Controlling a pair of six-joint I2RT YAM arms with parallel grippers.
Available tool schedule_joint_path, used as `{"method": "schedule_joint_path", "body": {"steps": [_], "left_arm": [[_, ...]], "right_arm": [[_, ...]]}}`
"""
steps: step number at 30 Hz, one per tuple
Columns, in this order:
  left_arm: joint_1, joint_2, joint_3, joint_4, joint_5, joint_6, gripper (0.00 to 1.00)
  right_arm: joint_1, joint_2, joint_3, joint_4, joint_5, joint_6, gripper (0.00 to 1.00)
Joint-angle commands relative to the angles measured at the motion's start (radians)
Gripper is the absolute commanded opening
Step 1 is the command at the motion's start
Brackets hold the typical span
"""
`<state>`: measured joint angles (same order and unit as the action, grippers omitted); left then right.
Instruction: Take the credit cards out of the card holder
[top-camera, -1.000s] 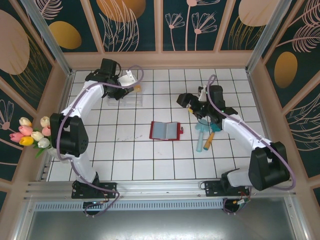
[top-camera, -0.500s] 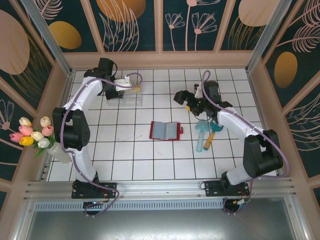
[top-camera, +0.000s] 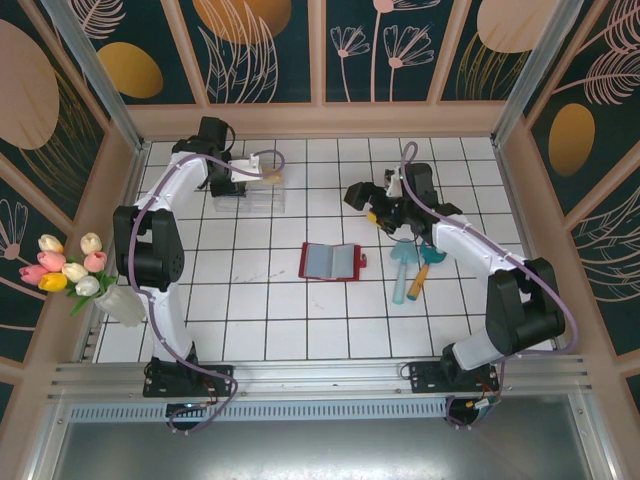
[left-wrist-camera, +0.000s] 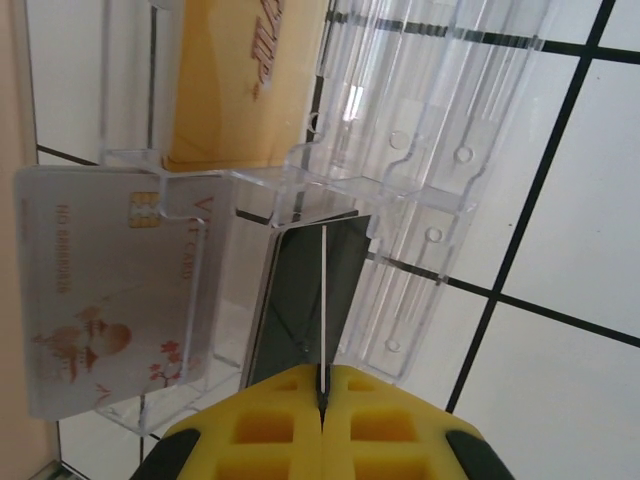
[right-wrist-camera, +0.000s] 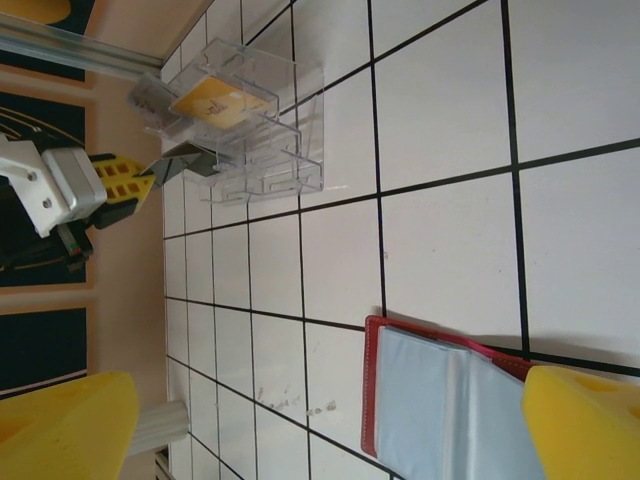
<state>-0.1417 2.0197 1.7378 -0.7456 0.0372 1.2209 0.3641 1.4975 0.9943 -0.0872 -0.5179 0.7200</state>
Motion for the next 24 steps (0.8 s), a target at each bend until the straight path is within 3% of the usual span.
{"method": "schedule_joint_path", "body": {"steps": [1, 24], "left_arm": [[0.011, 0.022, 0.025, 0.008, 0.031, 0.038, 0.0], [0.036, 0.104, 0.123, -0.084, 0.122, 0.056, 0.0]], "right_arm": [[0.012, 0.016, 0.027, 0.007, -0.005, 0.027, 0.99], [0.037, 0.033, 0.052, -0.021, 0.012, 0.054, 0.99]]}}
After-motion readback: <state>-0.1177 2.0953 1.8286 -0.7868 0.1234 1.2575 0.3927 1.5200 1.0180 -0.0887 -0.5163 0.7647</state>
